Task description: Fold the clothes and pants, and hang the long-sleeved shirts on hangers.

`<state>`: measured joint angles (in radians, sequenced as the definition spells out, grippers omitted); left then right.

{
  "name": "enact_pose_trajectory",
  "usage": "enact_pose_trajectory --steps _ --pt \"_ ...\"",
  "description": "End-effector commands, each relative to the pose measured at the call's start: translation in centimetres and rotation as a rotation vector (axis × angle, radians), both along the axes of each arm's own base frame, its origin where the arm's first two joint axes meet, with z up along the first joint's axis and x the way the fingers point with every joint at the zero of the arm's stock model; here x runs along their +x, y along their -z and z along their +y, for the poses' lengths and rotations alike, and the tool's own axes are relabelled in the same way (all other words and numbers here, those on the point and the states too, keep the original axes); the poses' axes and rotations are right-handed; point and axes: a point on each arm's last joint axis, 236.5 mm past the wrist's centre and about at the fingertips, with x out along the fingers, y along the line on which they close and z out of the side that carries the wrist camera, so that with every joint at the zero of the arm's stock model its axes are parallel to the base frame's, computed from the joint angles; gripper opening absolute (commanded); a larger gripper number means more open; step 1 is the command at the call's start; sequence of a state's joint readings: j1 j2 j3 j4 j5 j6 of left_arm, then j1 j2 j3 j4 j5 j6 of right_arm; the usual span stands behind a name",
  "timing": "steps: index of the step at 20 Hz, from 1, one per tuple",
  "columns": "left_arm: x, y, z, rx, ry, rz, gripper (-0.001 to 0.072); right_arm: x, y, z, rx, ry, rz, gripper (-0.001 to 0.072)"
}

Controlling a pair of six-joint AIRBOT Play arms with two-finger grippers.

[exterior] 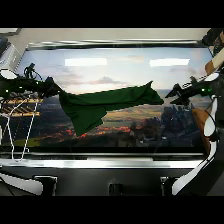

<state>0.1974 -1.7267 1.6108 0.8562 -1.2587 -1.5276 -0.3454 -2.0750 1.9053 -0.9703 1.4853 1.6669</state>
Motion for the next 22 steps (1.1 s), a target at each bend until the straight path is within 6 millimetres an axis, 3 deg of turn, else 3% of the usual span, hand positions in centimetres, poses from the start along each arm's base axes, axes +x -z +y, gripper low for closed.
enact_pose_trajectory --steps 1,4,5,6,7,9,10,12,15,18,22 --pt "-0.3 -0.9 -0.1 0.001 0.005 -0.011 0.0276 1.3 2.0 2.8 0.002 -0.043 -0.028 0.0483" --pt "-0.6 -1.9 -0.2 0.004 0.014 -0.027 0.028 1.2 3.2 3.3 0.017 -0.038 0.0 0.0483" --pt "-1.1 -2.2 -0.3 0.002 0.027 -0.019 0.0324 1.0 3.3 3.5 0.03 -0.042 0.01 0.048" --pt "-1.7 -2.4 -0.2 -0.001 0.042 -0.007 0.0508 0.9 3.1 3.9 0.046 -0.052 0.008 0.0454" --pt "-2.6 -2.5 0.0 0.005 0.06 0.007 0.0616 0.9 2.8 4.2 0.061 -0.061 -0.003 0.0275" --pt "-5.0 -2.0 0.7 0.026 0.081 0.043 0.0616 1.1 2.2 4.5 0.082 -0.067 -0.019 0.0054" --pt "-6.5 -1.5 1.1 0.033 0.079 0.061 0.0615 1.1 1.7 4.7 0.094 -0.071 -0.029 0.003" --pt "-10.4 0.2 1.1 0.019 0.064 0.111 0.0606 1.2 0.6 5.1 0.111 -0.088 -0.051 0.003" --pt "-17.1 4.7 -1.0 -0.027 0.065 0.222 0.0605 0.9 -1.4 5.4 0.114 -0.105 -0.072 0.003" --pt "-18.8 7.5 -3.4 -0.132 0.015 0.212 0.0604 0.4 -3.7 5.6 0.113 -0.125 -0.091 0.003" --pt "-19.2 10.6 -4.3 -0.115 0.0 0.216 0.0604 0.0 -7.1 5.7 0.099 -0.143 -0.136 0.003"
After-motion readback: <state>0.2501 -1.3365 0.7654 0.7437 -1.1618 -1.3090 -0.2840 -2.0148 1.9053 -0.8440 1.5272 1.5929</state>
